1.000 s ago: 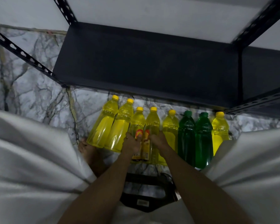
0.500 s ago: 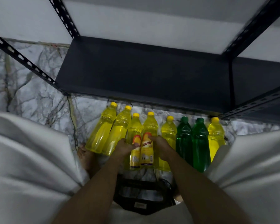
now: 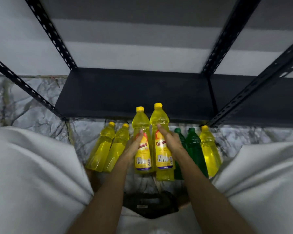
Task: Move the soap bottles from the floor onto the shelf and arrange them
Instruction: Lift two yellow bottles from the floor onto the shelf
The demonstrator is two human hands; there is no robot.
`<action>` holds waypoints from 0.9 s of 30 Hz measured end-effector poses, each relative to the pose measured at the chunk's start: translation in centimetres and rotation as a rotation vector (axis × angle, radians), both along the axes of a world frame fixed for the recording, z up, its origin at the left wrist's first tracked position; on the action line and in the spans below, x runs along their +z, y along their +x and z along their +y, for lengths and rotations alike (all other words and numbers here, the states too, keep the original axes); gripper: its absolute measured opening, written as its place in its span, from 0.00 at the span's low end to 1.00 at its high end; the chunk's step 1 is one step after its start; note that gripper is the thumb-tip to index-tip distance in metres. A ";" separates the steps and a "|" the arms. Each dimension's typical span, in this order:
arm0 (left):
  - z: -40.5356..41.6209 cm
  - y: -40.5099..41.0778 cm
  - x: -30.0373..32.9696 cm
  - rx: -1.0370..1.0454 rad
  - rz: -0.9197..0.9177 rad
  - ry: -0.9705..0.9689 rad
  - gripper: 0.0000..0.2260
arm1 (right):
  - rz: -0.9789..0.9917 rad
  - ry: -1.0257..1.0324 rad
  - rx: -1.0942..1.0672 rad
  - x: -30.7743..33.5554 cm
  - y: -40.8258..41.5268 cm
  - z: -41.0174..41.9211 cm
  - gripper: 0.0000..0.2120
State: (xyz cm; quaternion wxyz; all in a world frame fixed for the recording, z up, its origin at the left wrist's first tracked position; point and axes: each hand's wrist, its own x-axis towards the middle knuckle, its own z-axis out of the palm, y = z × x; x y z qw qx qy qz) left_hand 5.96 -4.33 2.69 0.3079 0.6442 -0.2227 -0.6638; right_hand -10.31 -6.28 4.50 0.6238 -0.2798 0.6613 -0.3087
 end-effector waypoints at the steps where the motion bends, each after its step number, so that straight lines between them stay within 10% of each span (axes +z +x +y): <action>1: 0.0 -0.4 0.7 -0.011 -0.066 -0.035 0.32 | 0.031 -0.020 -0.002 1.0 0.1 0.4 0.36; 8: -0.4 -2.8 6.9 0.008 -0.284 -0.297 0.32 | 0.117 -0.235 -0.087 6.4 -1.4 2.1 0.44; 27: -1.0 -6.5 26.6 0.061 -0.385 -0.934 0.23 | 0.064 -0.785 -0.189 25.6 -5.5 3.4 0.20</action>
